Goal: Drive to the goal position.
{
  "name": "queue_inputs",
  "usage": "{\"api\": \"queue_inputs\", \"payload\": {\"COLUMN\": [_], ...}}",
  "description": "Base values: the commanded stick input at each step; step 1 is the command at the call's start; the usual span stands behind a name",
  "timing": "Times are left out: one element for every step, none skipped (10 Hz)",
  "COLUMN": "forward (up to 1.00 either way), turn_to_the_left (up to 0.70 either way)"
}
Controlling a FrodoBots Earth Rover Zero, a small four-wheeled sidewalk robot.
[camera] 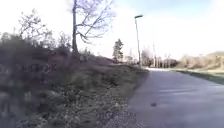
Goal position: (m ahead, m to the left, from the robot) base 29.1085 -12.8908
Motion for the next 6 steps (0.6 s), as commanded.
{"api": "queue_inputs", "payload": {"forward": [0.00, 0.00, 0.00, 0.00, 0.00, 0.01], "turn_to_the_left": [-1.00, -1.00, -1.00, -1.00, -1.00, -0.73]}}
